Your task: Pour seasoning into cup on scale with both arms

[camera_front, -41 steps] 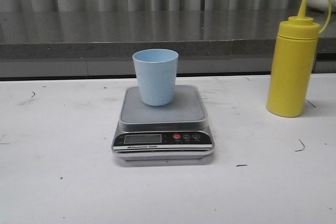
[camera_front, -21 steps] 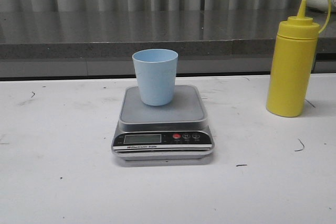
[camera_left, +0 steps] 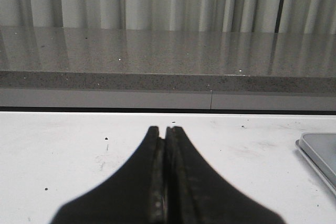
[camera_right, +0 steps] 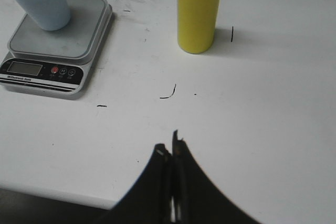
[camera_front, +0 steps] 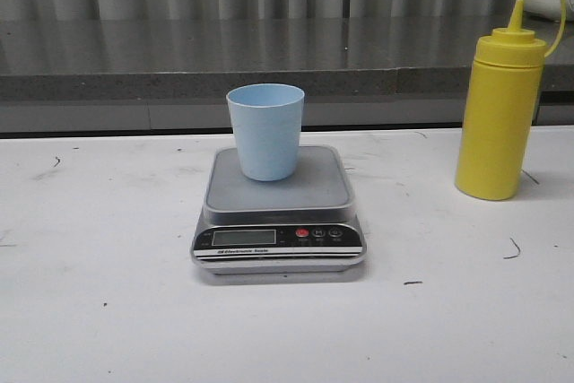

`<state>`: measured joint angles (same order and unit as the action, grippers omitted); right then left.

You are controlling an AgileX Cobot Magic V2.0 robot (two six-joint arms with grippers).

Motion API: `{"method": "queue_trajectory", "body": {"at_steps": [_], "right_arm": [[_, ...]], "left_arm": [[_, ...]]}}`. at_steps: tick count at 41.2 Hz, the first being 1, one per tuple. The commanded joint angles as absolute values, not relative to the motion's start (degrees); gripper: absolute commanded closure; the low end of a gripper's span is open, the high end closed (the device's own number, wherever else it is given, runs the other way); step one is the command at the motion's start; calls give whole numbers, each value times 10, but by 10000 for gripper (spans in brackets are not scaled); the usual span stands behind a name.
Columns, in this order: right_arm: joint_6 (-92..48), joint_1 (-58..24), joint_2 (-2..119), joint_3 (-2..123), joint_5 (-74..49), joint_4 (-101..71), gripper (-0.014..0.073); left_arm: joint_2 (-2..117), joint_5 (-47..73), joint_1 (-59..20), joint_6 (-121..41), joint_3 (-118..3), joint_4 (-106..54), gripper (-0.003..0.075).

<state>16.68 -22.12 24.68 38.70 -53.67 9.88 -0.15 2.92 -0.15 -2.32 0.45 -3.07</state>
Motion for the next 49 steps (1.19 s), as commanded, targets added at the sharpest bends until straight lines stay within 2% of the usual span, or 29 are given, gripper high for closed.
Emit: {"method": "queue_trajectory", "body": {"at_steps": [1, 14, 18, 26, 34, 44, 49], "right_arm": [[161, -222, 249, 407, -503, 107, 662], [161, -216, 235, 396, -500, 110, 662], [157, -188, 210, 360, -440, 106, 658], [77, -98, 115, 204, -240, 84, 657], [71, -28, 20, 79, -157, 39, 657], [71, -19, -17, -15, -40, 39, 657], [71, -19, -16, -14, -20, 39, 659]], "left_arm": [[-16, -19, -6, -21, 14, -36, 740], [-16, -19, -6, -21, 14, -36, 740], [-16, -19, -6, -21, 14, -36, 740], [-16, -19, -6, -21, 14, -36, 740], [-16, -19, -6, -21, 14, -36, 740], [-16, -19, -6, -21, 14, -36, 740], [-16, -19, -6, -21, 14, -36, 740]]}}
